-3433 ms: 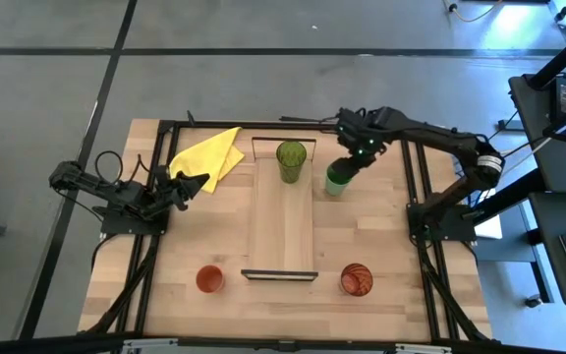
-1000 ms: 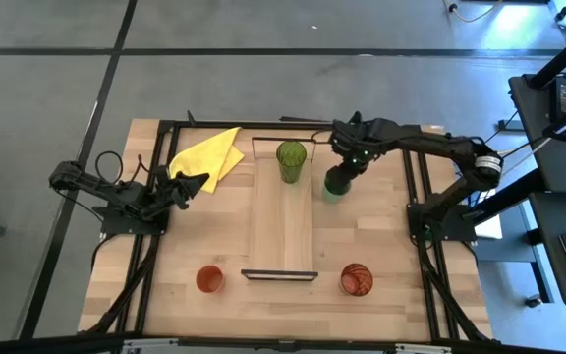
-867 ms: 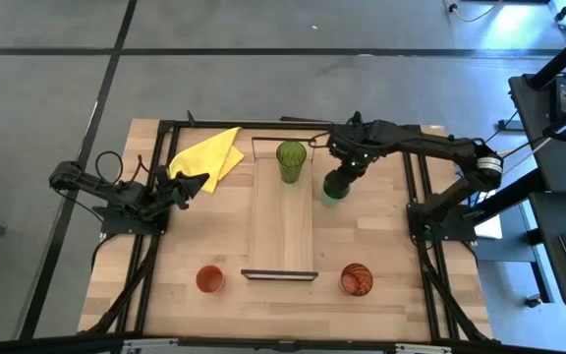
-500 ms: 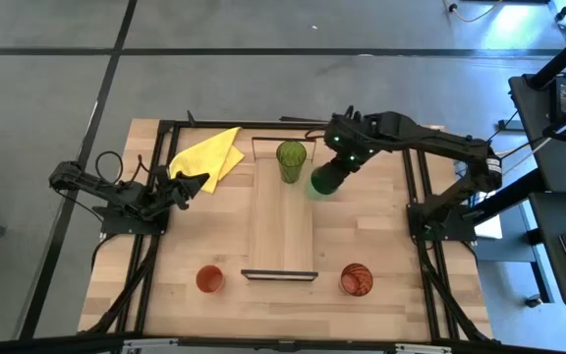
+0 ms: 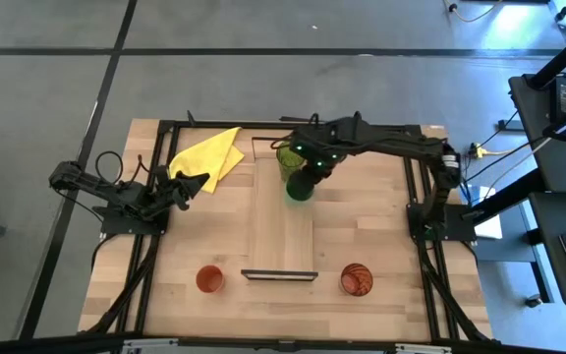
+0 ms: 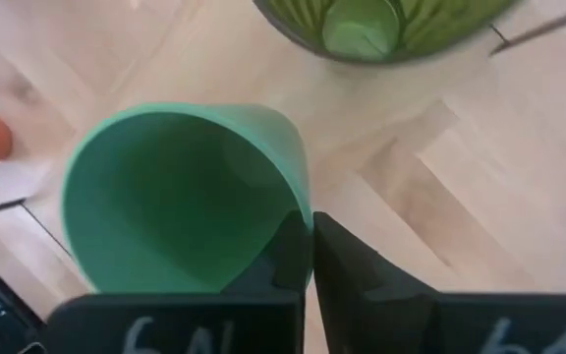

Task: Stack small to large cups/mugs on shelf
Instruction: Put the light green cup on the shelf

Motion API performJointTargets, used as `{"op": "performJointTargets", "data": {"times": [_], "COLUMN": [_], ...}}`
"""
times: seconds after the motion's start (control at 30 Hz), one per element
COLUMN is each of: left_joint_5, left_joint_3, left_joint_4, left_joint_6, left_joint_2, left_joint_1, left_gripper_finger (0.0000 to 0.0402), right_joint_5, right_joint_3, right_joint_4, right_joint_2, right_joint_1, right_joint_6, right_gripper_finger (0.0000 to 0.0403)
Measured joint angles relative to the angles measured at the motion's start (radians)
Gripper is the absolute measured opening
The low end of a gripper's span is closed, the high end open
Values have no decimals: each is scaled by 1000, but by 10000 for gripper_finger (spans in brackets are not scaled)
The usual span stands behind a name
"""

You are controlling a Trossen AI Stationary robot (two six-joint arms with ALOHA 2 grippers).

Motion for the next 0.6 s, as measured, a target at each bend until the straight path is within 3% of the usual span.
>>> {"op": "performJointTargets", "data": {"times": [0.2, 0.6], "left_joint_5": [4, 5], "left_joint_3": [0, 0], "left_joint_4": [0, 0], "left_joint_6": [0, 25], "left_joint_2": [0, 0], "left_joint_1": [0, 0], "left_gripper_finger": [35, 35], "right_joint_5": [0, 8], "right_joint_3": [53, 56], "right_joint_4": [5, 45], "right_joint_2": [93, 119], "right_joint_1": [-1, -22], "right_joint_6": [-8, 13], "right_gripper_finger": [10, 13]}}
